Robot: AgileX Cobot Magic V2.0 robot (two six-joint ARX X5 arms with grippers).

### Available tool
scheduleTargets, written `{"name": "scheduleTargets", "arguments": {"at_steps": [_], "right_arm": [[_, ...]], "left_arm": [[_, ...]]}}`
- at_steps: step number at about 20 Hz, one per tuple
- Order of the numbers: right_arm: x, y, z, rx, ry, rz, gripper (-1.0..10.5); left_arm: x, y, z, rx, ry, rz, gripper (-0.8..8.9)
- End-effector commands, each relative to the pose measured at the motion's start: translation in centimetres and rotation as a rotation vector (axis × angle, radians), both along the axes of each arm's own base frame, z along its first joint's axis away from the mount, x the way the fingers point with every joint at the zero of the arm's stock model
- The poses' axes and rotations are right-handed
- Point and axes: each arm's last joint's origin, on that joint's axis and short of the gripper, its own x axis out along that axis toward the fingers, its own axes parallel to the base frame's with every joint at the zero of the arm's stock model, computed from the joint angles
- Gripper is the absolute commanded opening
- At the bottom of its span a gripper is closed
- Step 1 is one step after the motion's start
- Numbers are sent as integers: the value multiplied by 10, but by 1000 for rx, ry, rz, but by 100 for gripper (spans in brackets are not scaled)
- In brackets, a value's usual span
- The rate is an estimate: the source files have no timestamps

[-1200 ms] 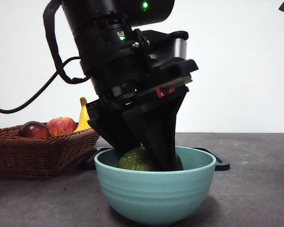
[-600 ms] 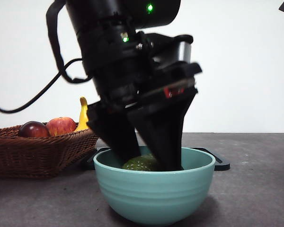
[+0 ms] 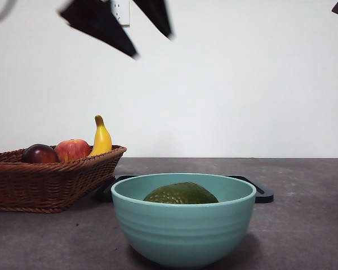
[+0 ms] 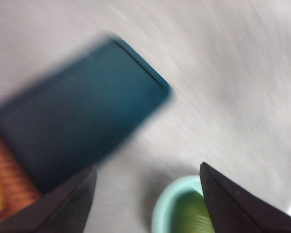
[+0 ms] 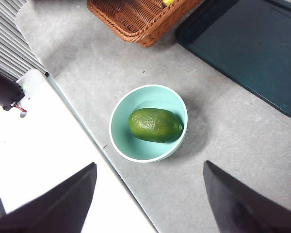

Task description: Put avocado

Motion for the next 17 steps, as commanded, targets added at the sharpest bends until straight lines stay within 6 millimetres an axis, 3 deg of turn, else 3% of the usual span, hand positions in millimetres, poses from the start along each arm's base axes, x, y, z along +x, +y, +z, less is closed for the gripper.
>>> {"name": "scheduleTargets", "arguments": {"at_steps": [1, 5, 8, 14, 17], "right_arm": [[1, 1, 5, 8, -8, 2, 348], [2, 2, 6, 15, -23, 2, 348], [6, 4, 6, 20, -25, -4, 348], [25, 13, -5, -13, 50, -5, 348], [39, 20, -16, -43, 115, 1, 348]], "left_arm": [[-3, 24, 20, -40, -44, 66, 343], [-16, 66, 27, -18, -39, 157, 343], [-34, 84, 9, -51, 6, 142, 343], [-75, 98, -43, -124, 245, -75, 342], [-85, 102, -47, -118, 300, -145, 342]]}}
